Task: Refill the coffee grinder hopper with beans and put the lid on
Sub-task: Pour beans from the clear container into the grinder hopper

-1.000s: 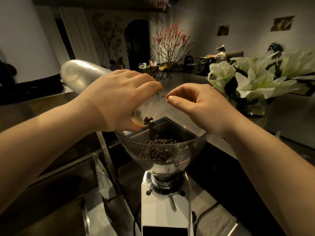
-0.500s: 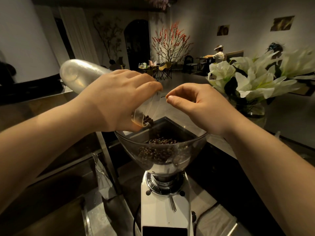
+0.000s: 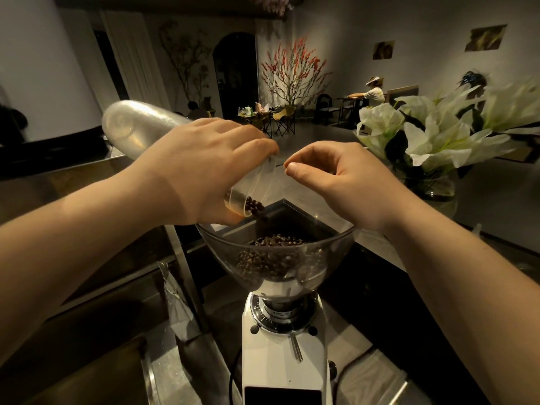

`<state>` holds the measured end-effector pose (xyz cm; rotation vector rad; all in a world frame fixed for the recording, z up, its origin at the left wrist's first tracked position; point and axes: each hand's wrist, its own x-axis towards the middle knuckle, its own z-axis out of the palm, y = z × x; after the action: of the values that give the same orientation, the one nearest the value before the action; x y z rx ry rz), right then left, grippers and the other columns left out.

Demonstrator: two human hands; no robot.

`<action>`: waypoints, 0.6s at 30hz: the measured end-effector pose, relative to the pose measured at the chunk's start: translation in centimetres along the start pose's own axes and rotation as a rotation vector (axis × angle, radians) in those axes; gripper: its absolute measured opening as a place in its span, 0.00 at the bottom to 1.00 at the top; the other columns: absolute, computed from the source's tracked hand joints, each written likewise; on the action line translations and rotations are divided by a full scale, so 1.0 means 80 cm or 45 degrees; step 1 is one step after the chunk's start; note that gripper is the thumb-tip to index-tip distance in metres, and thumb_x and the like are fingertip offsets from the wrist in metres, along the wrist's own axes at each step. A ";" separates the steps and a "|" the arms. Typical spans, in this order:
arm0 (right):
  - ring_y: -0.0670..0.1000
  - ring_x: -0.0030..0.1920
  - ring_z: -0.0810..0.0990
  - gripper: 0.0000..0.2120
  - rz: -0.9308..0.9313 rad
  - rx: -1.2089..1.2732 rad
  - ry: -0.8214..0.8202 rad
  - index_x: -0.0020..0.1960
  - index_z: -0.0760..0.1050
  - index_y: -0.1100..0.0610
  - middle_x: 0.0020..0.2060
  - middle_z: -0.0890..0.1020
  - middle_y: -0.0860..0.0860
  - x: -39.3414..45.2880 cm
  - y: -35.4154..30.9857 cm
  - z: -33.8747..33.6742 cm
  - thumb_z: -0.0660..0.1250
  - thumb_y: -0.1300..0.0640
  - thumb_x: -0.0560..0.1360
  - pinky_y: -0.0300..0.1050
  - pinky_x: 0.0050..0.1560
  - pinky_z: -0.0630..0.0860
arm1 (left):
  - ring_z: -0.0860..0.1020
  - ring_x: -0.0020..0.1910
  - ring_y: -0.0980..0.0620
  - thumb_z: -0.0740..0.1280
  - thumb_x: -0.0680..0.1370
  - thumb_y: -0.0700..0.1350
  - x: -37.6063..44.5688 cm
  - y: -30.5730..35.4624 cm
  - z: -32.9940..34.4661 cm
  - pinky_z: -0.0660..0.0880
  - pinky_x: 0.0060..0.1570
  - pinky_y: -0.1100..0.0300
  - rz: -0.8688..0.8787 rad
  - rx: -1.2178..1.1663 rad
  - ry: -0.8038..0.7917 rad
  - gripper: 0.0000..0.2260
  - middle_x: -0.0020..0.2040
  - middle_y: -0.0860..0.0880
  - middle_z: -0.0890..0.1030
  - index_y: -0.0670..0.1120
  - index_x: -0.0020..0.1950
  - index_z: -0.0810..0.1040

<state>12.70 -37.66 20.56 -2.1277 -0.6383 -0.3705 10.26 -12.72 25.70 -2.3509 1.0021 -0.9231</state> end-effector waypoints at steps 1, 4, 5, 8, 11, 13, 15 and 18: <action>0.35 0.55 0.84 0.12 0.001 0.000 -0.001 0.63 0.85 0.44 0.53 0.88 0.38 0.000 0.000 0.000 0.69 0.41 0.84 0.34 0.54 0.77 | 0.82 0.65 0.39 0.76 0.68 0.64 0.000 0.000 0.000 0.78 0.64 0.44 -0.002 0.002 -0.003 0.42 0.69 0.42 0.81 0.43 0.76 0.74; 0.34 0.55 0.84 0.11 0.000 0.003 -0.010 0.62 0.85 0.43 0.53 0.88 0.38 0.000 0.000 0.001 0.69 0.41 0.84 0.33 0.53 0.77 | 0.82 0.65 0.39 0.73 0.68 0.65 -0.001 0.001 0.000 0.78 0.65 0.45 -0.007 -0.001 0.003 0.42 0.69 0.43 0.81 0.43 0.76 0.74; 0.34 0.55 0.84 0.11 -0.002 0.006 -0.008 0.62 0.85 0.43 0.53 0.88 0.38 0.000 0.000 0.001 0.69 0.41 0.84 0.34 0.53 0.77 | 0.82 0.65 0.40 0.73 0.69 0.66 -0.001 0.001 -0.001 0.78 0.64 0.45 -0.007 -0.001 0.005 0.42 0.69 0.43 0.81 0.44 0.76 0.74; 0.35 0.55 0.84 0.10 -0.008 0.018 0.012 0.61 0.85 0.43 0.53 0.88 0.38 -0.001 0.001 0.000 0.69 0.41 0.84 0.36 0.55 0.78 | 0.82 0.64 0.39 0.71 0.69 0.66 0.001 0.002 -0.001 0.78 0.63 0.45 0.006 0.009 0.013 0.41 0.68 0.43 0.82 0.43 0.76 0.75; 0.36 0.56 0.84 0.11 -0.007 0.009 0.011 0.62 0.85 0.43 0.53 0.88 0.38 -0.001 0.002 0.000 0.69 0.41 0.84 0.37 0.55 0.78 | 0.82 0.64 0.40 0.71 0.69 0.66 0.001 0.001 -0.001 0.78 0.64 0.45 0.012 0.020 0.019 0.41 0.68 0.43 0.82 0.44 0.76 0.75; 0.36 0.56 0.85 0.11 -0.008 0.011 0.009 0.62 0.85 0.43 0.53 0.88 0.38 0.000 0.001 0.000 0.69 0.41 0.84 0.38 0.56 0.79 | 0.83 0.63 0.39 0.71 0.69 0.66 0.001 0.001 -0.001 0.79 0.63 0.45 0.019 0.029 0.029 0.41 0.67 0.43 0.82 0.43 0.75 0.75; 0.37 0.56 0.85 0.11 -0.006 0.011 0.006 0.62 0.85 0.43 0.53 0.88 0.39 0.000 0.001 0.000 0.69 0.41 0.84 0.39 0.57 0.80 | 0.83 0.63 0.39 0.69 0.69 0.67 0.001 0.001 -0.001 0.79 0.62 0.45 0.024 0.032 0.032 0.41 0.67 0.43 0.83 0.43 0.75 0.75; 0.37 0.56 0.85 0.11 -0.006 0.006 0.001 0.62 0.85 0.43 0.53 0.88 0.39 0.001 0.001 0.000 0.69 0.41 0.84 0.39 0.58 0.80 | 0.82 0.64 0.39 0.69 0.69 0.68 0.001 0.000 0.000 0.78 0.63 0.44 0.022 0.026 0.017 0.41 0.68 0.43 0.82 0.44 0.75 0.75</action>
<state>12.76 -37.69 20.56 -2.1219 -0.6431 -0.3723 10.31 -12.79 25.70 -2.3187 1.0117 -0.9397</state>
